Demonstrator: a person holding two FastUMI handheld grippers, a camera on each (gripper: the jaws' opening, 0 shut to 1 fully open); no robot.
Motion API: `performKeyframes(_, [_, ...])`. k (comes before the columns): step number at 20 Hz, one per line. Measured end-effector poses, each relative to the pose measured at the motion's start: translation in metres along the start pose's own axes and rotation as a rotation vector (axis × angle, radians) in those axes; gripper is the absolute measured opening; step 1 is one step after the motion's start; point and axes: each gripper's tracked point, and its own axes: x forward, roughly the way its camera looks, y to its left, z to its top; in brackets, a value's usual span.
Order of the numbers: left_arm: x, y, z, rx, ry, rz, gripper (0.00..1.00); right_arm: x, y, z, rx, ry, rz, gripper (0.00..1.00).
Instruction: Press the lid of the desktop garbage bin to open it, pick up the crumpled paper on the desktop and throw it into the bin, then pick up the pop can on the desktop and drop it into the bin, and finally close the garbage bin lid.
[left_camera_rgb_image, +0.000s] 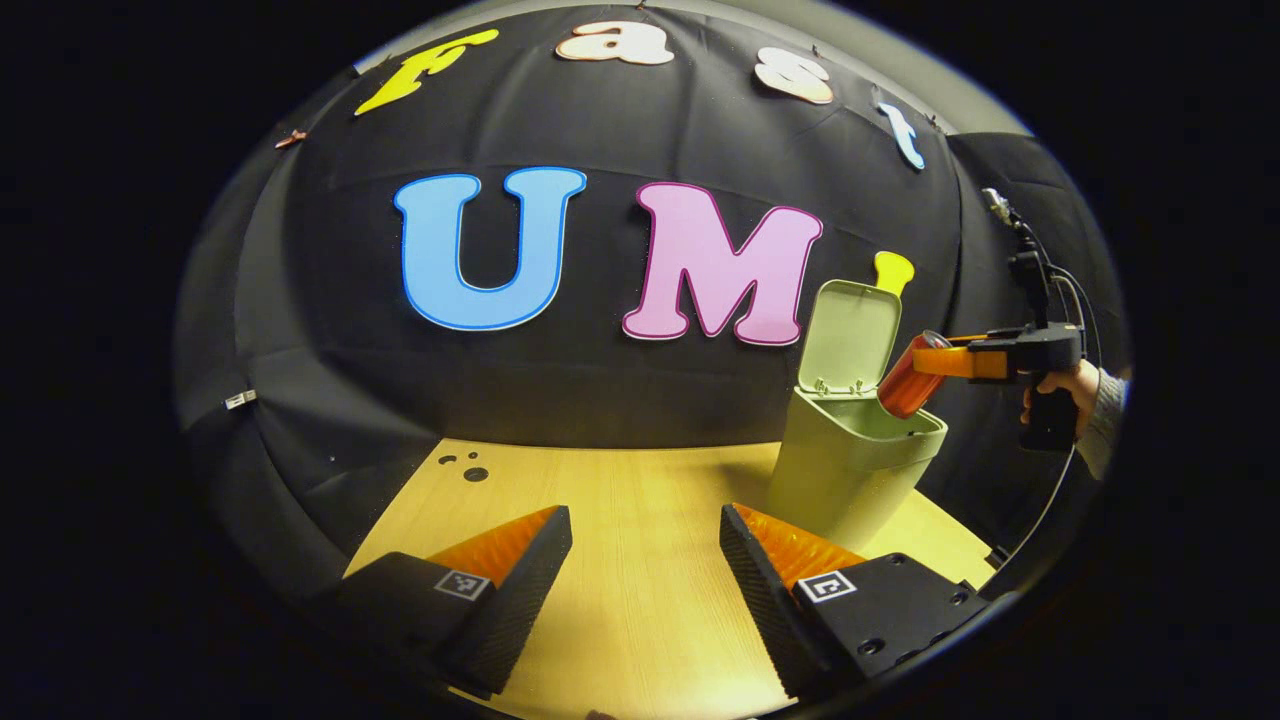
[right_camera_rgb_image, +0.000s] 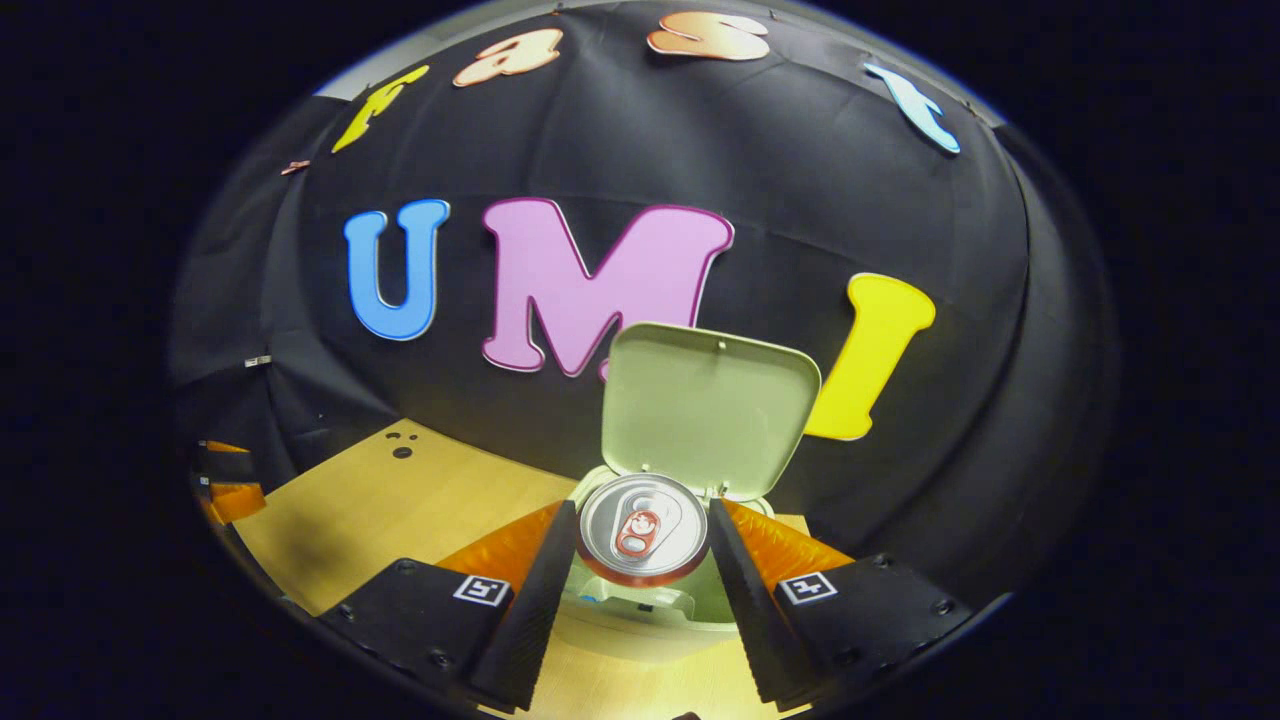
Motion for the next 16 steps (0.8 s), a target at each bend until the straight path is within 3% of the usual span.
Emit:
performKeyframes(4, [0.005, 0.003, -0.001, -0.007, 0.007, 0.010, 0.96, 0.033, -0.026, -0.031, 0.030, 0.109, -0.045, 0.82])
performKeyframes(10, [0.011, 0.004, -0.003, -0.016, 0.015, 0.018, 0.96, 0.063, -0.032, -0.088, 0.080, 0.258, -0.043, 0.82])
performKeyframes(16, [0.011, 0.002, -0.006, -0.019, 0.027, 0.018, 0.96, 0.070, -0.036, -0.114, 0.130, 0.302, -0.052, 0.83])
